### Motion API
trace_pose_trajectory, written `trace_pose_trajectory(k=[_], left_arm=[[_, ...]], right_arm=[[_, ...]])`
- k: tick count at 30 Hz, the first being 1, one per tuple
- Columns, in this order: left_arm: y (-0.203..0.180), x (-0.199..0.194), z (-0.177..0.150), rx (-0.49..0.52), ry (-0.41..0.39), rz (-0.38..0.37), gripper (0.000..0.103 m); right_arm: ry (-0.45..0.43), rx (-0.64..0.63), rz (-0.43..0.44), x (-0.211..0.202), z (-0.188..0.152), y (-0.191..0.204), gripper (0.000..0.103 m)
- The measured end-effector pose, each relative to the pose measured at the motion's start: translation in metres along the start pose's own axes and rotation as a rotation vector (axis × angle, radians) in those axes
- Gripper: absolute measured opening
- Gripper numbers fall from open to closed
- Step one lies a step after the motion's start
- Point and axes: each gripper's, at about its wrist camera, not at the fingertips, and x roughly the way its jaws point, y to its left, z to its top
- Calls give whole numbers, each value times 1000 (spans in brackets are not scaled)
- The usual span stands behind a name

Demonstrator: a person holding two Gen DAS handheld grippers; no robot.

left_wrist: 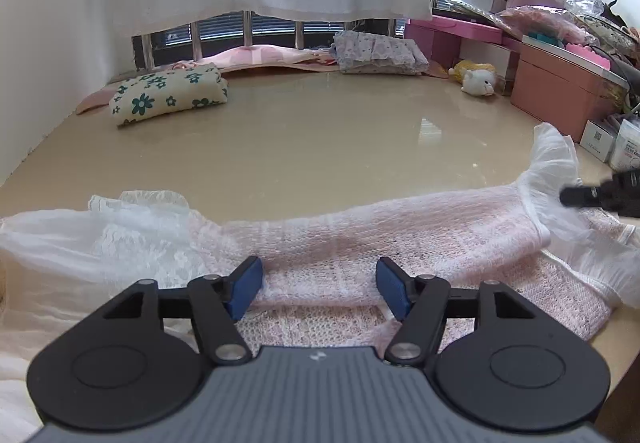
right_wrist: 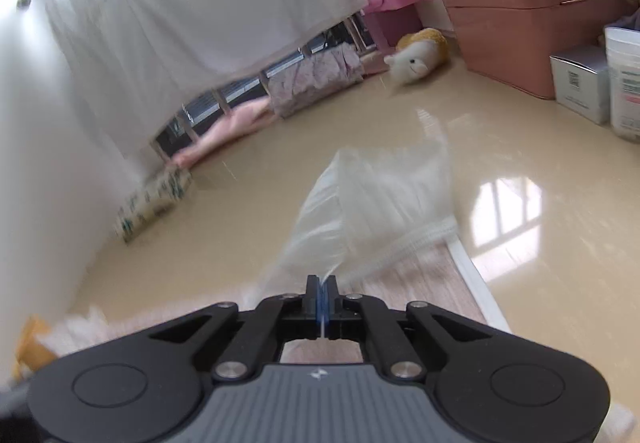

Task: Fold clothes
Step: 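Lay the folded side down with the left gripper while the right gripper holds the trim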

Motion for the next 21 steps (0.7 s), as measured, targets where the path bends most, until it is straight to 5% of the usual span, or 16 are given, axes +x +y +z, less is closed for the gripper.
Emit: trace_pose_trajectory(k=[4,6,9,12,16,19,20,21], left_arm=[[5,-30,4,-20,-60,5,66],[14,-50,4,-42,-110,24,66],[46,-46,-1,-139,-57,165,66],[68,-60,-10,-253,-59,270,65],[69,-108,-29,-370,-123,250,66],[62,-130,-43,-387,-126,205,66],[60,-137,-47,-393,-127,190,66],[60,-143,-51,-402,-123,180,66]], right_arm=[[-166,-133,-59,-41,-9,23,7],[-205,-275,17,-57,-17,51,7],[-147,-456,174,-43,-36,91,8],[-48,-505,172,-3,-48,113,8],[45,-511,139,18,-57,116,8],[60,-612,211,1,-46,131,15],[57,-693,267,-7,-39,141,31],[58,-779,323,-14,-32,151,64]])
